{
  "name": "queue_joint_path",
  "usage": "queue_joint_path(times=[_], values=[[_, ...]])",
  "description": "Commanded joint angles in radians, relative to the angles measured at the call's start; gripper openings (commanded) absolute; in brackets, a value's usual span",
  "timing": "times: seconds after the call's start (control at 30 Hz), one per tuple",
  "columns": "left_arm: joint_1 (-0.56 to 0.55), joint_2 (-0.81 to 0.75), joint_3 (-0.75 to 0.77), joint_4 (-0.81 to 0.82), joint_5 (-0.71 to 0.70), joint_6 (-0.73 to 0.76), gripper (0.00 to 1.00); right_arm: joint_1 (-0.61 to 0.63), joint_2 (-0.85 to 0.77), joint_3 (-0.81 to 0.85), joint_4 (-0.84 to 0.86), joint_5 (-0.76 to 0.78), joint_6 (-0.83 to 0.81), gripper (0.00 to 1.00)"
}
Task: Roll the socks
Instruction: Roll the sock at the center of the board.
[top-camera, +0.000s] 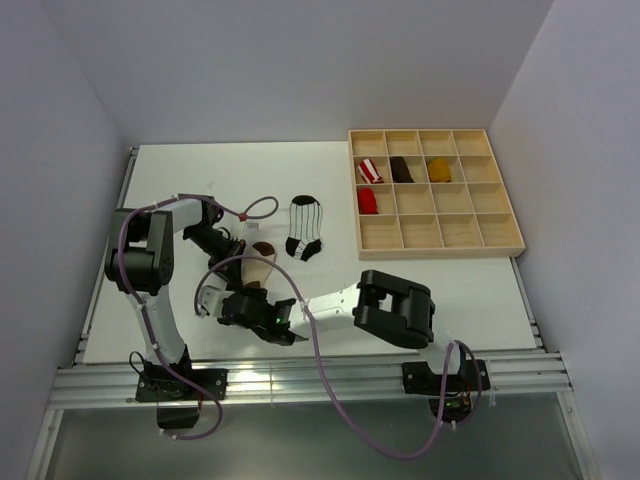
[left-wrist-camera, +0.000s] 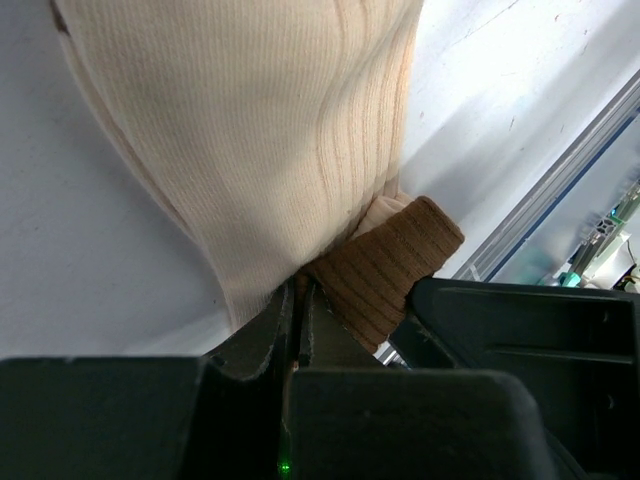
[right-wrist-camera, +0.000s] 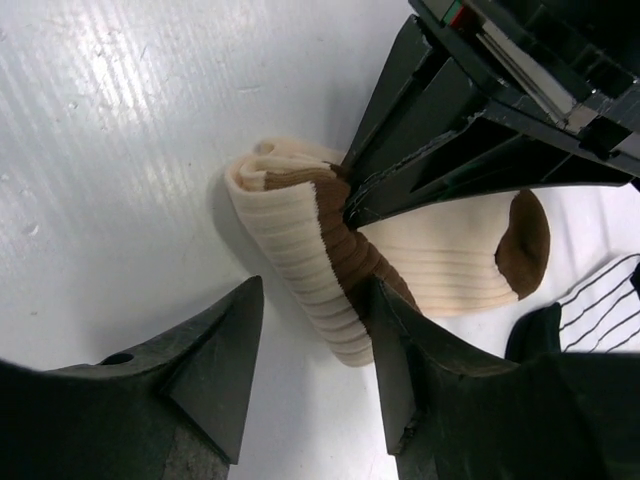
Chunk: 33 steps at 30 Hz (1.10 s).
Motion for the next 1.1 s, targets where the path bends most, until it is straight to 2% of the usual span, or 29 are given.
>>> queue_joint_path(times=[0.0,0.1,0.13,0.17,0.27,0.53,0.67,0.7,0.73,0.8,0.97,1.07], values=[[0.005,0.051,-0.021,0.117,-0.164,0.083,0.0,-0.018,0.023,0.055,-0.012,-0.026,0.045,0.53],[0.005,0.046,-0.025,0.117,-0.159,0.083,0.0,-0.044,0.011,0.051,-0.032,-0.069,0.091,0.42],[0.005,0.048,-0.025,0.115,-0.156,0.085,0.0,-0.05,0.001,0.047,-0.041,-0.083,0.106,0.36],[0.005,0.048,-0.027,0.114,-0.153,0.083,0.0,-0.059,-0.004,0.047,-0.059,-0.097,0.122,0.25],[0.005,0.043,-0.03,0.109,-0.135,0.08,0.0,-0.094,-0.023,0.041,-0.095,-0.177,0.189,0.2],[0.005,0.042,-0.021,0.088,-0.093,0.086,0.0,-0.174,-0.046,0.011,-0.121,-0.344,0.295,0.18],[0.005,0.048,-0.013,0.084,-0.098,0.083,0.0,-0.194,-0.052,0.004,-0.125,-0.378,0.308,0.22],[0.005,0.049,-0.01,0.083,-0.098,0.08,0.0,-0.2,-0.049,0.021,-0.134,-0.398,0.318,0.21],[0.005,0.049,-0.007,0.077,-0.096,0.08,0.01,-0.205,-0.043,0.026,-0.141,-0.413,0.323,0.15],[0.005,0.043,-0.002,0.081,-0.095,0.076,0.03,-0.226,-0.041,0.034,-0.151,-0.451,0.344,0.12],[0.007,-0.004,-0.004,0.118,-0.073,0.042,0.21,-0.277,-0.041,0.034,-0.174,-0.565,0.389,0.1],[0.01,-0.023,-0.001,0.141,-0.061,0.019,0.23,-0.312,-0.039,0.026,-0.171,-0.623,0.439,0.07]])
